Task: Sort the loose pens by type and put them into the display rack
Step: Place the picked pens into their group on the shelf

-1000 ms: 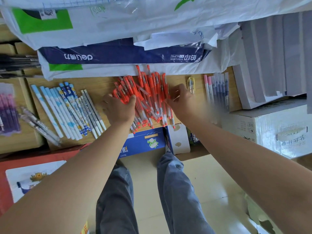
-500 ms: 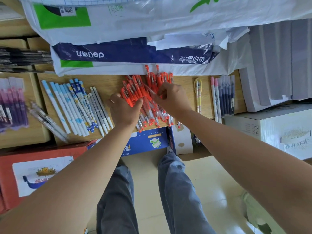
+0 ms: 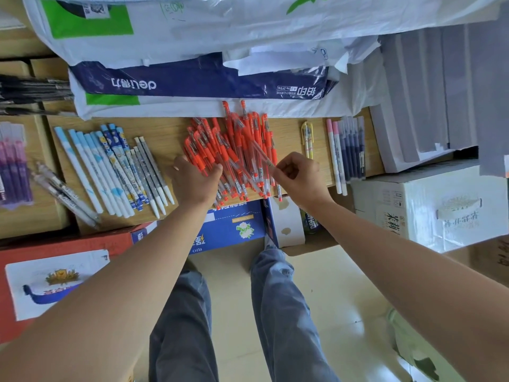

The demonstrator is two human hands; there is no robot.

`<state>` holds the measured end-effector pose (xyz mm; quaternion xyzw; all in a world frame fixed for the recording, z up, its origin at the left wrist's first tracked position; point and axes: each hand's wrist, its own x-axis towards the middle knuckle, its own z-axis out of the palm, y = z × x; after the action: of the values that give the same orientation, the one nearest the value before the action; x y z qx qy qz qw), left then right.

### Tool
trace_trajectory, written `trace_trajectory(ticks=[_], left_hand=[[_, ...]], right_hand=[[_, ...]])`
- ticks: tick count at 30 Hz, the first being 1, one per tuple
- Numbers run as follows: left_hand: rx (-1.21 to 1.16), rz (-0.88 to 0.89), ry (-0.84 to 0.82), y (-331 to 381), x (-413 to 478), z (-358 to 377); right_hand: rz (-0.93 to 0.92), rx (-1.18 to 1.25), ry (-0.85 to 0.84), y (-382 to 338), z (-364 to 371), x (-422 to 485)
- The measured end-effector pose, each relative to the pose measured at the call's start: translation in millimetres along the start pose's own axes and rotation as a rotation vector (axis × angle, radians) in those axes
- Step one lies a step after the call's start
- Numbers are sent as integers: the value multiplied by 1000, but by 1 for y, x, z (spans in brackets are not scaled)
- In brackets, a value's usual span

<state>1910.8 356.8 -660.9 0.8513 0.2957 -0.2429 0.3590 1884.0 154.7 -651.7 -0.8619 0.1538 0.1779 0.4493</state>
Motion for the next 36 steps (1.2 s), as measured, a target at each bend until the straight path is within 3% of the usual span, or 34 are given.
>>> trace_trajectory(ticks=[9, 14, 20, 25, 36], left_hand=[[-44, 15, 0, 2, 3, -1], [-31, 24, 24, 3, 7, 3], [5, -6, 68, 7, 9, 0], [13, -1, 106, 17, 10, 1], [38, 92, 53, 35, -2, 34]], right_hand=[[6, -136, 16, -6, 19, 16], [24, -184, -70, -5, 31, 22], [15, -189, 224, -6, 23, 26], [45, -313, 51, -15, 32, 33], [59, -374, 136, 5, 9, 30]])
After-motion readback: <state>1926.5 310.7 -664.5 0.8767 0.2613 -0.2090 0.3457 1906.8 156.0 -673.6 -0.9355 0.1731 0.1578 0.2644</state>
